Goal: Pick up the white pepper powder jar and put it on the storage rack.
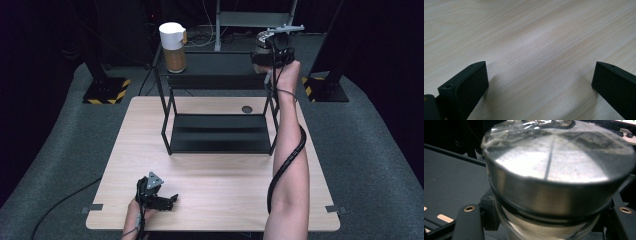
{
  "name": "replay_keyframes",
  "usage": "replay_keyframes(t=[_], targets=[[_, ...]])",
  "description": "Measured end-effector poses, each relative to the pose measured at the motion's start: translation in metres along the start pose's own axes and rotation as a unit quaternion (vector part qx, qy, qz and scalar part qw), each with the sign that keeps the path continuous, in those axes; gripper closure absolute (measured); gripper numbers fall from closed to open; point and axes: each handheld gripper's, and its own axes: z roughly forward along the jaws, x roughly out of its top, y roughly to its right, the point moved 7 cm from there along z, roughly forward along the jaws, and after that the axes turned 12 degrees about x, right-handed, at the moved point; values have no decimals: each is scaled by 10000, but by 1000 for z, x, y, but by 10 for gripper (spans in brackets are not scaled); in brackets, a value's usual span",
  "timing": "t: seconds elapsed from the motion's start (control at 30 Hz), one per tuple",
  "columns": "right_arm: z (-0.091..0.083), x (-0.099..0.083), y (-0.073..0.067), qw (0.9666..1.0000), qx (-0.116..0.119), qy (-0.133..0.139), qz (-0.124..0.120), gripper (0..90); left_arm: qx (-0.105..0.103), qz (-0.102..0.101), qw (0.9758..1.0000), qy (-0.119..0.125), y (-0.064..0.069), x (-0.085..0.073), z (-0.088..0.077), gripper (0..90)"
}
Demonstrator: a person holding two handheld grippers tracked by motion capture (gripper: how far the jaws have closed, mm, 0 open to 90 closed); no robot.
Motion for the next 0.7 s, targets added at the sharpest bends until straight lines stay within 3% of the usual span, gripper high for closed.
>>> replay_keyframes(t=[0.4, 0.7], targets=[[0, -8, 4, 9997, 34, 179, 144, 299, 1, 2, 10000, 3, 0, 0, 0, 1], [0, -4, 2, 10000, -30, 33, 54, 282, 2, 3, 10000, 2, 0, 0, 0, 1]])
